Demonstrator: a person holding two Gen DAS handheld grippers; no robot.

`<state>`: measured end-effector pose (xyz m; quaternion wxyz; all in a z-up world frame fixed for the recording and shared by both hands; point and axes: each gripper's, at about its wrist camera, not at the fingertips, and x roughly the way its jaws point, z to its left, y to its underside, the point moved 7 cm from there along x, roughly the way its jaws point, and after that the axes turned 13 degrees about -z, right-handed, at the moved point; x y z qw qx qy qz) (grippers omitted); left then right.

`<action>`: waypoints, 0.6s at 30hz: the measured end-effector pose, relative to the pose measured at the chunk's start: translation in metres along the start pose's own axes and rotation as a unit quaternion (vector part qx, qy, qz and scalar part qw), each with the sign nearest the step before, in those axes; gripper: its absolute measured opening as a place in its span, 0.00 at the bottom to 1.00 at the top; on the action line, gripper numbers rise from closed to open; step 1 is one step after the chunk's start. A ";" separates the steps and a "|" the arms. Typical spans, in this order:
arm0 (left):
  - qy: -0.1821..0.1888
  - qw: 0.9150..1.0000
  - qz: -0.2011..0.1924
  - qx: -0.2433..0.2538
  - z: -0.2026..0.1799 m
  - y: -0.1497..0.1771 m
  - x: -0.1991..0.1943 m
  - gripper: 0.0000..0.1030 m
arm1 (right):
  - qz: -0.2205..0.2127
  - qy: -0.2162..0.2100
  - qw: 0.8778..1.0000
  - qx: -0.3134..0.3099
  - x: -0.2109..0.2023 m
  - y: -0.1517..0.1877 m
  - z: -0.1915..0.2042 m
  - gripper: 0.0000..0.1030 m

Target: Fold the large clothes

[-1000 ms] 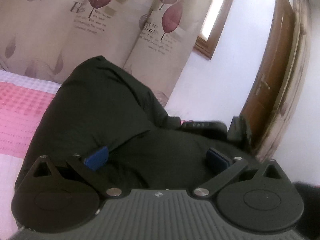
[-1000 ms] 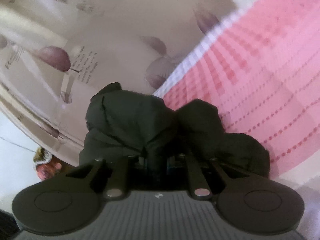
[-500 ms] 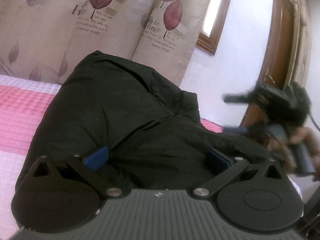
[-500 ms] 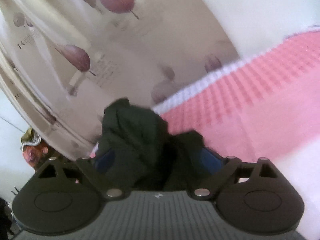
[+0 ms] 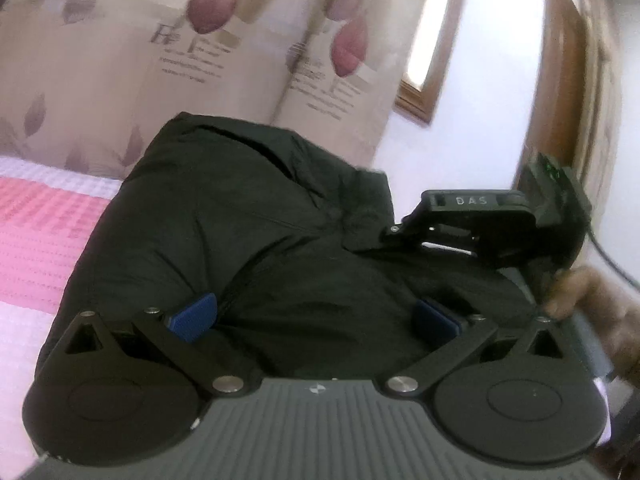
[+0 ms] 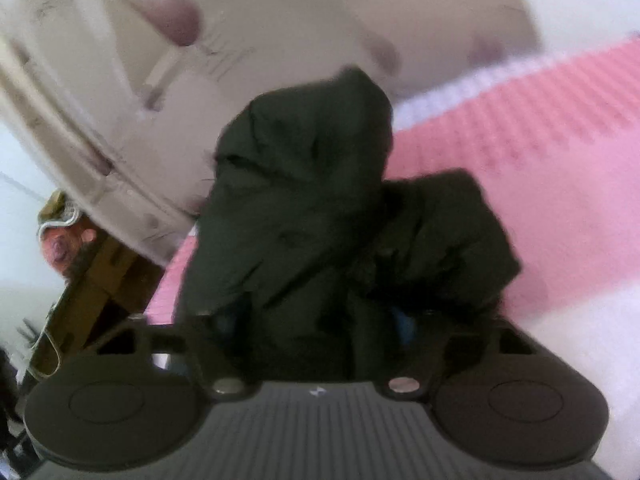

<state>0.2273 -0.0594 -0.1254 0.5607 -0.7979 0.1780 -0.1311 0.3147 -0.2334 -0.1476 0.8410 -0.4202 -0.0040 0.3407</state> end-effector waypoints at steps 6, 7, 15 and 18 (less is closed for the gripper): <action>0.025 1.000 -0.005 -0.015 0.001 -0.001 -0.001 1.00 | -0.014 -0.148 0.971 0.190 0.019 0.005 -0.049 0.37; 0.033 0.999 -0.003 -0.010 -0.002 0.000 0.000 1.00 | -0.003 -0.145 0.962 0.232 0.025 0.014 -0.070 0.37; 0.037 0.998 -0.011 -0.041 -0.006 -0.010 -0.007 0.99 | 0.008 -0.170 0.945 0.280 0.018 0.020 -0.086 0.49; 0.044 0.995 -0.036 -0.087 -0.006 -0.025 -0.012 0.97 | -0.013 -0.169 0.937 0.306 0.006 0.015 -0.096 0.66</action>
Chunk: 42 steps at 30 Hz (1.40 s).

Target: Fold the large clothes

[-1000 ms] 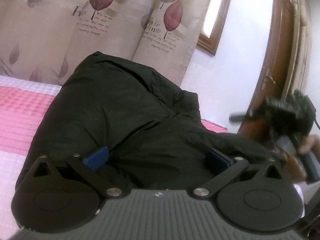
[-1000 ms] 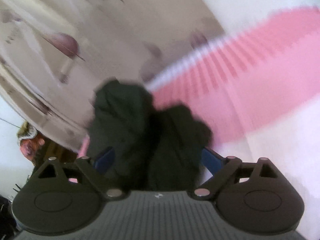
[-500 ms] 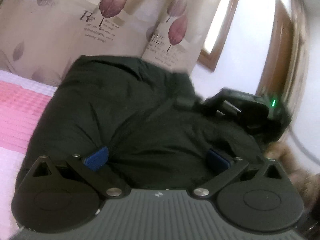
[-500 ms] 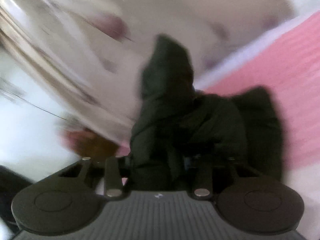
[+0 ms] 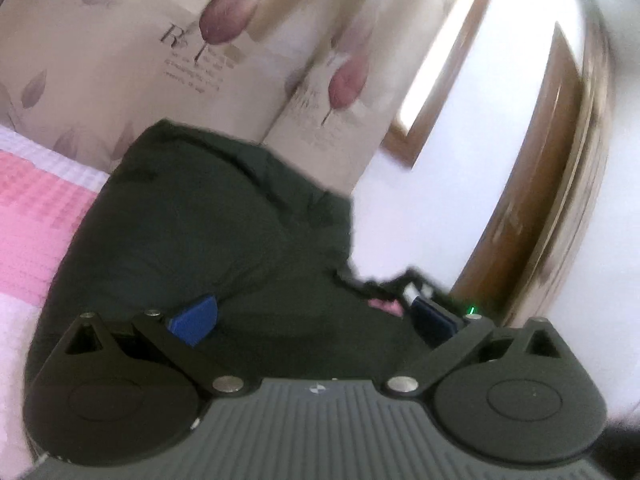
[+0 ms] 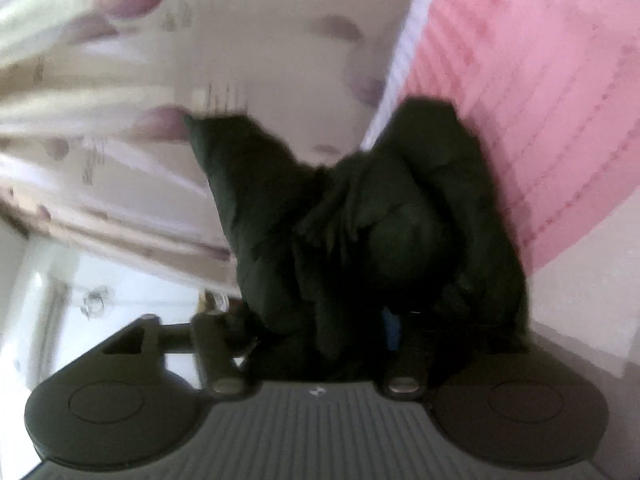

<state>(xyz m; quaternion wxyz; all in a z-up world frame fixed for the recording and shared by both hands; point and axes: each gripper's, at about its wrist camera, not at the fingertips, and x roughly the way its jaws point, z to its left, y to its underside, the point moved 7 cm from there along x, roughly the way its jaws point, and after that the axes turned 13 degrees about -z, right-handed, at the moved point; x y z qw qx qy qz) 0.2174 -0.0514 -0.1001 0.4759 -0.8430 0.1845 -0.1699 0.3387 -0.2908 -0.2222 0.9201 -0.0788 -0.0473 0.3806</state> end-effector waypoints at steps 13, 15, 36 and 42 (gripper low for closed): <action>0.075 0.997 -0.014 0.001 -0.042 0.002 0.037 0.86 | -0.070 0.022 0.993 -0.094 -0.091 0.026 0.038 0.81; 0.061 0.998 -0.018 -0.028 -0.031 -0.003 0.042 0.86 | -0.068 0.009 0.993 -0.093 -0.099 0.037 0.048 0.81; 0.054 0.992 0.065 0.097 -0.024 0.059 0.063 0.86 | -0.053 0.156 0.944 -0.286 -0.092 0.025 0.067 0.37; 0.054 0.992 0.064 0.097 -0.026 0.058 0.064 0.87 | -0.055 0.176 0.875 -0.449 -0.007 -0.005 0.159 0.97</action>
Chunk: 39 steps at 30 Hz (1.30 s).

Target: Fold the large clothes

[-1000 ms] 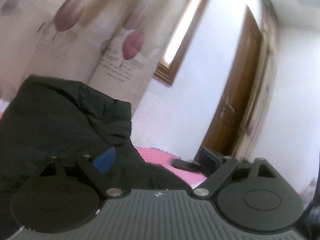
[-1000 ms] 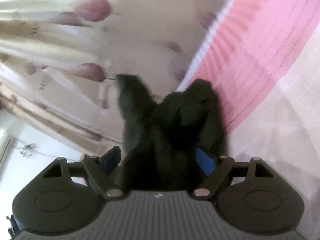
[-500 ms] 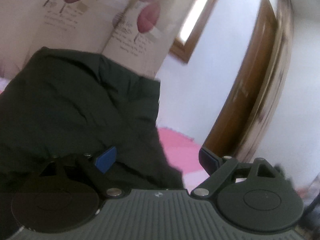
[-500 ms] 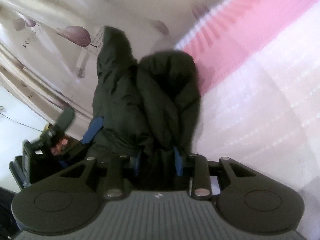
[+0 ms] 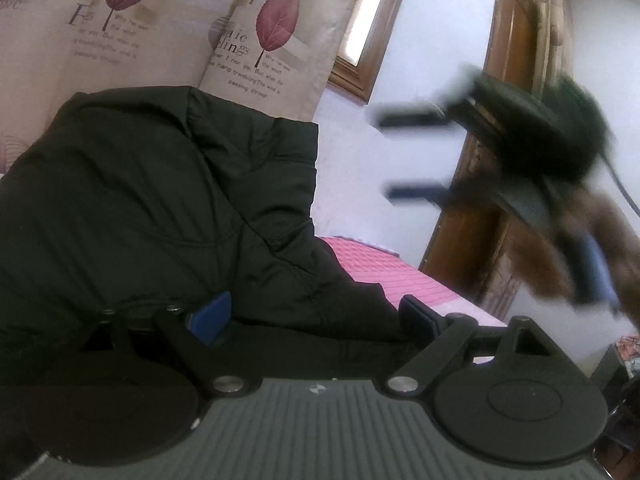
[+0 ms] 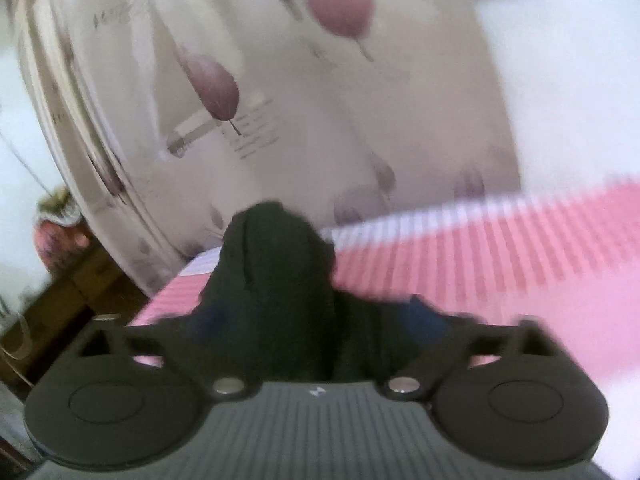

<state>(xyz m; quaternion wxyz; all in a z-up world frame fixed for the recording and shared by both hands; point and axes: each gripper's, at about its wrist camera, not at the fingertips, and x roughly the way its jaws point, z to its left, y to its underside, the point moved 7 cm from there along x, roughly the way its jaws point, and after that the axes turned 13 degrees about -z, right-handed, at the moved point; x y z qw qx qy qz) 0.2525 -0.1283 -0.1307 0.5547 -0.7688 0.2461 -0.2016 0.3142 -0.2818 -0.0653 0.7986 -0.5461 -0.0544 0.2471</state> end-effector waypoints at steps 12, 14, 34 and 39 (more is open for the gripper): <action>0.019 1.000 0.009 -0.006 -0.002 0.001 0.000 0.87 | 0.066 0.069 0.991 -0.097 0.083 0.046 -0.019 0.06; 0.022 1.000 0.012 -0.003 -0.003 0.001 0.000 0.87 | 0.080 0.077 0.989 -0.100 0.090 0.065 -0.030 0.06; 0.006 0.999 0.042 0.014 -0.002 0.003 0.014 0.87 | 0.057 0.064 0.996 -0.026 0.103 0.101 -0.068 0.04; 0.000 0.999 0.046 0.023 -0.004 0.004 0.015 0.87 | 0.049 0.067 0.996 -0.029 0.101 0.102 -0.067 0.04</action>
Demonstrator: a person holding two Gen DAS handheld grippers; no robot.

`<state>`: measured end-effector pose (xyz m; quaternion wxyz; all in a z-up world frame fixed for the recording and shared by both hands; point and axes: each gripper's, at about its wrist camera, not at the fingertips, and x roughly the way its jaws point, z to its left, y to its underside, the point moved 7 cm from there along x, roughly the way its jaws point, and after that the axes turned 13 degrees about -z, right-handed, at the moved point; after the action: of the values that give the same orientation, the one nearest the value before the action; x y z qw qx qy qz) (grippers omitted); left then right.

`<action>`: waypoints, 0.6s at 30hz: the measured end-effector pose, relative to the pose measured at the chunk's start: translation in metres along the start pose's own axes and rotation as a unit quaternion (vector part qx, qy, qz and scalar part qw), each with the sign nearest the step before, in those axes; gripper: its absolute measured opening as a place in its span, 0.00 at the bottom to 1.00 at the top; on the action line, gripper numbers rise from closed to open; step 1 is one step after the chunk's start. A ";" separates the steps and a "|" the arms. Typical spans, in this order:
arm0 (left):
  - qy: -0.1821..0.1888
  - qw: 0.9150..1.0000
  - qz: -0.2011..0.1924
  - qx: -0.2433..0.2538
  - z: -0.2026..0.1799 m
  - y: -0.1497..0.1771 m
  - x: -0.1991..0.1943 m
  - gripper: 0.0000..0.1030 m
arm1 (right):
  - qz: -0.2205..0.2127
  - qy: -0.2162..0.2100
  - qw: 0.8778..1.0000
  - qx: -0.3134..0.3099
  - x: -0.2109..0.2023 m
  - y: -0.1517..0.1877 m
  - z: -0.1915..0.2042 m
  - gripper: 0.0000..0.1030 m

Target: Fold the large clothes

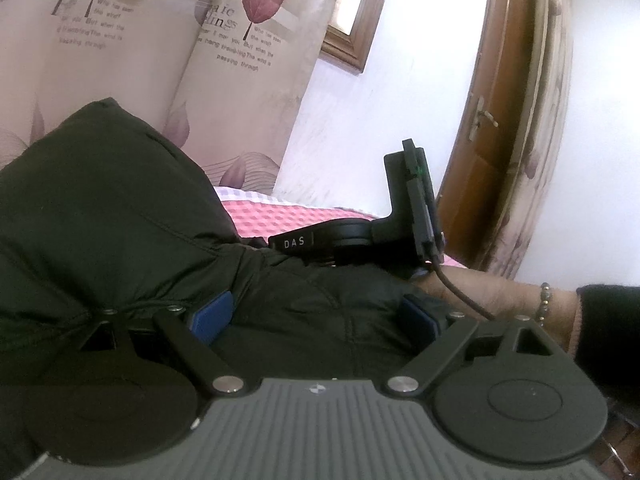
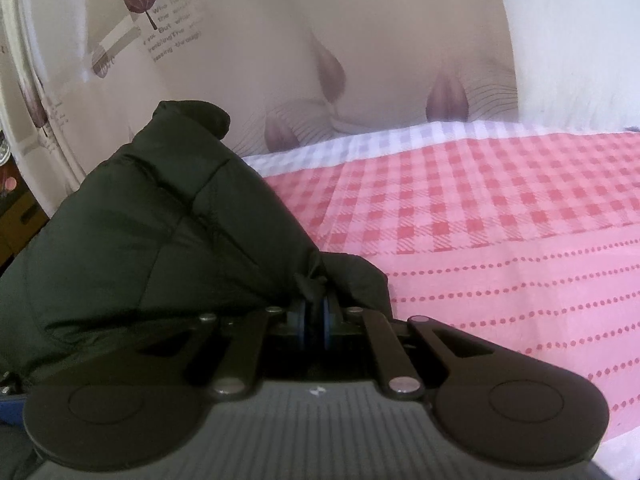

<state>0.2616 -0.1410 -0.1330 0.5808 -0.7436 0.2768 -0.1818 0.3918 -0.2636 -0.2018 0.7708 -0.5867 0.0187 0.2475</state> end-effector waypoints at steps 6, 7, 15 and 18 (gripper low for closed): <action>-0.005 1.000 0.004 0.007 0.000 0.001 0.000 0.87 | -0.002 0.000 1.000 -0.001 -0.001 0.000 0.000 0.04; -0.006 1.000 0.005 0.008 -0.001 0.001 0.001 0.87 | -0.001 0.000 1.000 0.000 -0.001 0.000 0.000 0.04; -0.011 1.000 0.008 0.019 -0.002 0.003 0.001 0.87 | 0.001 0.006 1.000 -0.005 -0.001 -0.001 0.002 0.05; -0.012 1.000 0.008 0.021 -0.002 0.003 0.001 0.87 | 0.006 0.011 1.000 -0.006 -0.001 -0.003 0.004 0.05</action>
<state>0.2605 -0.1437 -0.1357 0.6012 -0.7311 0.2717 -0.1736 0.3911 -0.2614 -0.1976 0.7652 -0.5942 0.0297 0.2460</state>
